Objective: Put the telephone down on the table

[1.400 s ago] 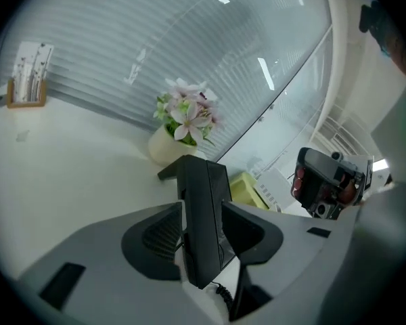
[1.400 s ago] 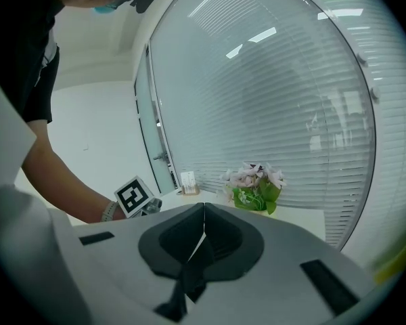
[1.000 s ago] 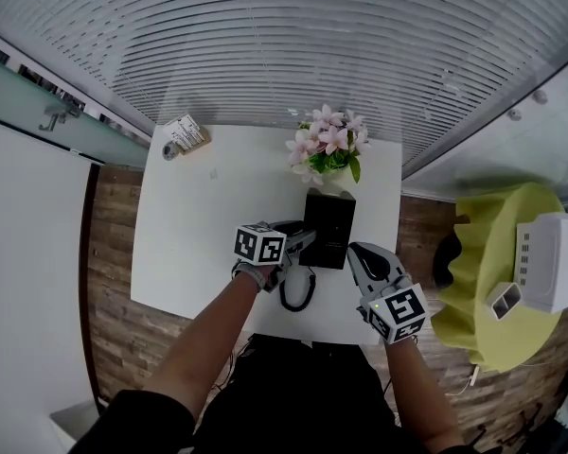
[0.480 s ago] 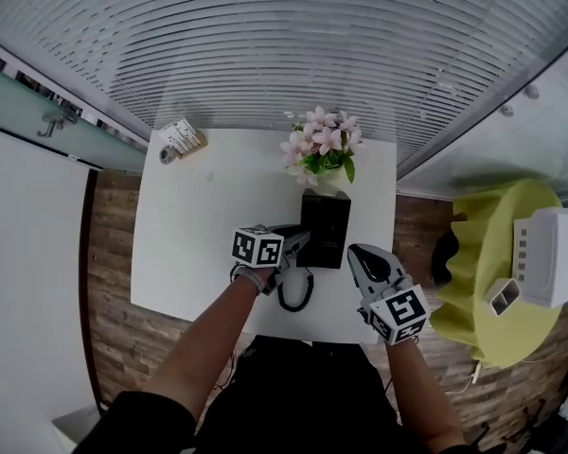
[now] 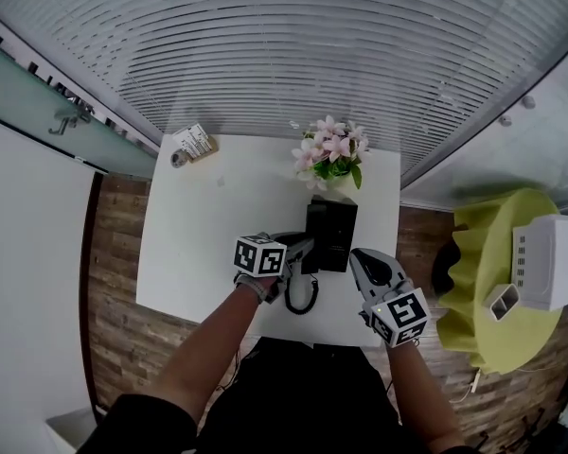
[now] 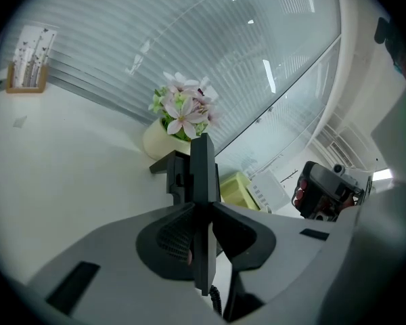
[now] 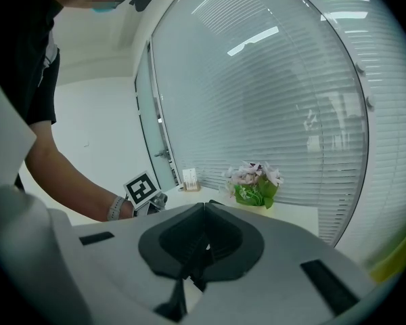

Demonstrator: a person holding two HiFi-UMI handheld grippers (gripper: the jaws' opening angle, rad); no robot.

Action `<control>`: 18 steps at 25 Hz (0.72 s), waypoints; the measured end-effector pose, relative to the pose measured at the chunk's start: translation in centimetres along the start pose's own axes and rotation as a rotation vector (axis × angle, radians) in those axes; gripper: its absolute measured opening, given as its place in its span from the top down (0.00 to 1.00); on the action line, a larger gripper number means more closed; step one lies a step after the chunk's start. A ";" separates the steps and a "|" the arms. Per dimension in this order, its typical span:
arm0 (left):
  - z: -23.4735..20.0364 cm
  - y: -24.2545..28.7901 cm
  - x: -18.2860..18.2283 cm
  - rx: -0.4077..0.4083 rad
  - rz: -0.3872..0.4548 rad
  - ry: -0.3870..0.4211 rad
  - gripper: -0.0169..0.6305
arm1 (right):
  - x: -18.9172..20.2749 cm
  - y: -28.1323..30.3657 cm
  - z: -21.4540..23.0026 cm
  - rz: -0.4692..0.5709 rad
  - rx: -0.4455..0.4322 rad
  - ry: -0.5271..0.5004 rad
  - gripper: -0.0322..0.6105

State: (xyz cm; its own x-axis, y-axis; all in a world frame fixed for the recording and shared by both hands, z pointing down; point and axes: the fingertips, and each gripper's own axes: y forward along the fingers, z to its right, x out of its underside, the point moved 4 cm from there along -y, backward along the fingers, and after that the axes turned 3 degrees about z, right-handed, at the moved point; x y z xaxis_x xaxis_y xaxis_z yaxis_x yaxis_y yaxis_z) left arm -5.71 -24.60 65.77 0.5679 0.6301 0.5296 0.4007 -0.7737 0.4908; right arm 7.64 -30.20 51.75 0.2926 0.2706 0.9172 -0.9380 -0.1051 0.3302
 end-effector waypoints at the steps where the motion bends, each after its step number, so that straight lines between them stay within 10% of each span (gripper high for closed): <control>1: 0.2 -0.4 -0.2 0.002 0.009 0.001 0.84 | -0.1 0.2 -0.2 0.003 -0.003 -0.002 0.92; 18: -0.6 -8.9 -0.8 0.040 0.078 -0.034 0.85 | -2.5 2.3 -6.1 0.038 -0.032 -0.052 0.92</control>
State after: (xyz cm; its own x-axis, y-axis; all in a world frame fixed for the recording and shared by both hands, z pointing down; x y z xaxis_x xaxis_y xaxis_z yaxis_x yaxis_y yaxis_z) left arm -10.18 -18.13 61.42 0.6221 0.5656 0.5414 0.3820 -0.8229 0.4207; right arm 3.62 -25.33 48.84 0.2654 0.2164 0.9395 -0.9538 -0.0837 0.2887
